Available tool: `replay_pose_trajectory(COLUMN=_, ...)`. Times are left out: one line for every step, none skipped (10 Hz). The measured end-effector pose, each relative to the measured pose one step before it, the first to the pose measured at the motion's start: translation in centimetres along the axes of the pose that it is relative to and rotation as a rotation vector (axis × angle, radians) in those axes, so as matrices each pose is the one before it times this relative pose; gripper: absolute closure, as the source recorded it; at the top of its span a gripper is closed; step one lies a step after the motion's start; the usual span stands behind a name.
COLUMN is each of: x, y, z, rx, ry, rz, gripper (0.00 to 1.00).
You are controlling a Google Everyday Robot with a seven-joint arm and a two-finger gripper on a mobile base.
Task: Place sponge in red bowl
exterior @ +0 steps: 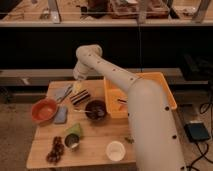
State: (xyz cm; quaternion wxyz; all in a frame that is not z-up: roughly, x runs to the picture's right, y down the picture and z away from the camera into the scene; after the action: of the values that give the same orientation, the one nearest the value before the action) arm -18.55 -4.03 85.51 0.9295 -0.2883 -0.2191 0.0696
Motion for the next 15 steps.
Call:
replay_pose_trajectory(x=-0.504, y=0.515, z=0.084, rx=-0.00319, ry=-0.00623, rz=0.00346, gripper=0.2)
replay_pose_trajectory(x=0.0, y=0.314, z=0.224, rx=-0.0055, ry=-0.00342, rz=0.00421, gripper=0.2)
replay_pose_trajectory(x=0.118, y=0.738, z=1.053, rx=-0.01787, ry=-0.00133, rz=0.00146, gripper=0.2)
replay_pose_trajectory(x=-0.172, y=0.805, z=1.458, rx=-0.02172, ry=0.00063, rz=-0.005, gripper=0.2)
replay_pose_trajectory(x=-0.186, y=0.857, z=1.416, rx=-0.02175, ry=-0.00003, rz=-0.0049, gripper=0.2)
replay_pose_trajectory(x=-0.037, y=0.91, z=1.135, rx=-0.01996, ry=0.00113, rz=-0.0029, gripper=0.2)
replay_pose_trajectory(x=-0.435, y=1.051, z=0.987, rx=-0.02016, ry=0.00029, rz=-0.00894, gripper=0.2)
replay_pose_trajectory(x=-0.223, y=0.657, z=0.425, rx=-0.01106, ry=0.00247, rz=-0.00545, gripper=0.2)
replay_pose_trajectory(x=-0.199, y=0.73, z=0.257, rx=-0.00966, ry=0.00334, rz=-0.00605, gripper=0.2)
replay_pose_trajectory(x=-0.227, y=0.705, z=0.111, rx=-0.00712, ry=0.00607, rz=-0.00923, gripper=0.2)
replay_pose_trajectory(x=-0.196, y=0.626, z=0.124, rx=-0.00314, ry=0.00765, rz=-0.00867, gripper=0.2)
replay_pose_trajectory(x=-0.23, y=0.571, z=0.188, rx=0.00091, ry=0.01092, rz=-0.00758, gripper=0.2)
replay_pose_trajectory(x=-0.133, y=0.591, z=0.384, rx=0.00483, ry=0.01595, rz=-0.0089, gripper=0.2)
replay_pose_trajectory(x=-0.06, y=0.39, z=0.175, rx=0.00634, ry=0.01226, rz=-0.00871, gripper=0.2)
replay_pose_trajectory(x=-0.017, y=0.252, z=0.179, rx=-0.00049, ry=0.00822, rz=-0.01064, gripper=0.2)
